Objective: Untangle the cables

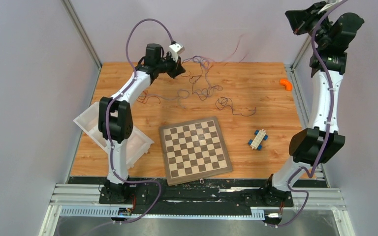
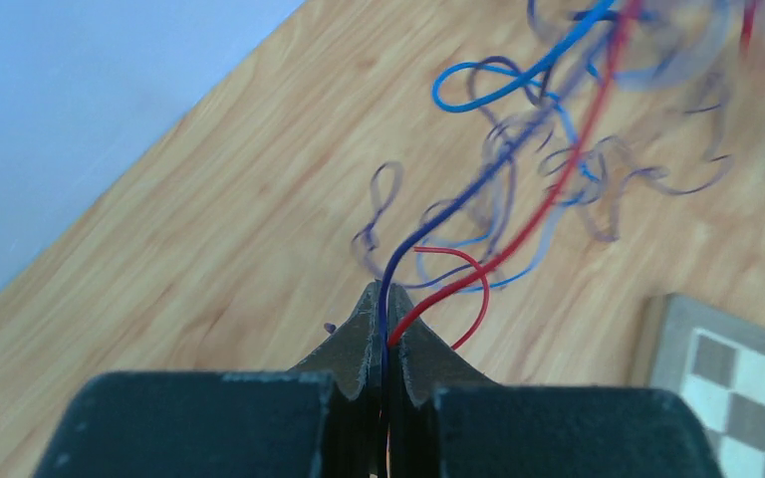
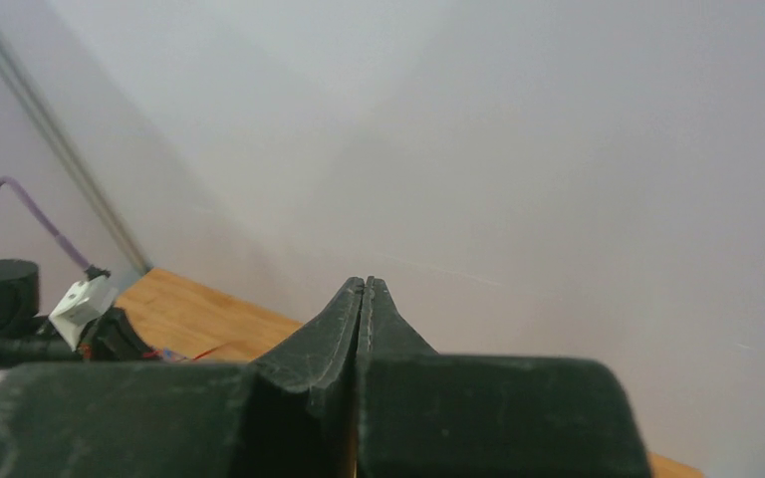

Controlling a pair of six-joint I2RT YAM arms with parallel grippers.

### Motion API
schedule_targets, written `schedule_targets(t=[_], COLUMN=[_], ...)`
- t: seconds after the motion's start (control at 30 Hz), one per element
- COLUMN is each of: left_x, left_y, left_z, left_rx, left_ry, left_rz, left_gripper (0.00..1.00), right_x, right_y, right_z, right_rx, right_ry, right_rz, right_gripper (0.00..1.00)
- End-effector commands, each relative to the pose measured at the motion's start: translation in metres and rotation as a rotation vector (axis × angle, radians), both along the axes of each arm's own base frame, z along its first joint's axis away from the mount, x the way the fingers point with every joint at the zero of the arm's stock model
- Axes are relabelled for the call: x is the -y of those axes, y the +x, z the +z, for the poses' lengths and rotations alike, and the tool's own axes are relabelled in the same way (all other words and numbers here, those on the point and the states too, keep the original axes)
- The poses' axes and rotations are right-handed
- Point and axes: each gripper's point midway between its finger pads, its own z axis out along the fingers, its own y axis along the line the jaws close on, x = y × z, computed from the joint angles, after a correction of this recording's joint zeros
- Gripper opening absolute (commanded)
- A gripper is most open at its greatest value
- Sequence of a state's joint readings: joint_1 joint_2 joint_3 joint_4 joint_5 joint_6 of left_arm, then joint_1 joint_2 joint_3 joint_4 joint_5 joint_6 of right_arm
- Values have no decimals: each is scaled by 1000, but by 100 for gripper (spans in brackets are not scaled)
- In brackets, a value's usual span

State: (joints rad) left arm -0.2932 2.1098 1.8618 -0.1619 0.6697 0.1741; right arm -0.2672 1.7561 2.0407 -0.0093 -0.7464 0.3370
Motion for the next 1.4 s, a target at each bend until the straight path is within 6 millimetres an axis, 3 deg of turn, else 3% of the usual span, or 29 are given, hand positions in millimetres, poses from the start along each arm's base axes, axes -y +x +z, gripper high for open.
schedule_targets(t=[0.0,0.1,0.17,0.37,0.4,0.5,0.53,0.57,0.6,0.67,0.7,0.73,0.77,0.8,0.83,0.87,0.97,1.03,1.17,1.37], left_x=[-69,-72,-58,33,47,62,62,58,53,26,14,-14,-28,-62,-80,-111,-178,-206,-236,-239], left_y=[24,33,32,-2,-6,-10,-10,-10,-10,-10,-18,-15,-23,-22,-23,-23,-29,-34,-38,-33], left_z=[-59,-56,-38,54,77,109,111,104,99,80,81,68,78,71,62,55,12,-13,-57,-109], left_rx=[-124,-108,-83,58,101,125,124,114,105,42,-4,-64,-92,-129,-152,-170,-230,-279,-392,-504], left_ry=[190,218,184,7,-29,-113,-114,-83,-59,4,0,-3,-26,-24,3,27,217,327,414,432], left_rz=[173,172,120,-102,-122,-121,-117,-102,-90,-49,-45,-5,9,72,106,163,280,308,344,370], left_gripper=[0,0,0,0,0,4,17,31,58,82,86,92,94,98,99,99,100,99,93,84], right_x=[45,51,49,9,1,-22,-33,-40,-49,-64,-72,-79,-84,-90,-95,-100,-113,-119,-126,-128], right_y=[-37,-34,-28,-3,-3,-4,-5,-6,-7,-10,-13,-15,-16,-19,-20,-22,-23,-22,-17,-15], right_z=[66,58,38,-86,-100,-134,-143,-150,-156,-168,-174,-180,-185,-190,-195,-199,-210,-216,-223,-229], right_rx=[213,196,150,-126,-155,-213,-229,-242,-253,-275,-290,-297,-305,-313,-320,-325,-337,-341,-363,-380], right_ry=[-64,-78,-79,-107,-111,-134,-143,-150,-160,-180,-184,-202,-215,-222,-226,-231,-245,-252,-248,-251], right_rz=[-230,-245,-224,-40,-17,51,79,104,134,190,219,250,268,291,312,329,361,377,394,397], right_gripper=[0,0,0,1,5,28,42,52,61,74,81,85,88,90,92,93,94,95,95,96])
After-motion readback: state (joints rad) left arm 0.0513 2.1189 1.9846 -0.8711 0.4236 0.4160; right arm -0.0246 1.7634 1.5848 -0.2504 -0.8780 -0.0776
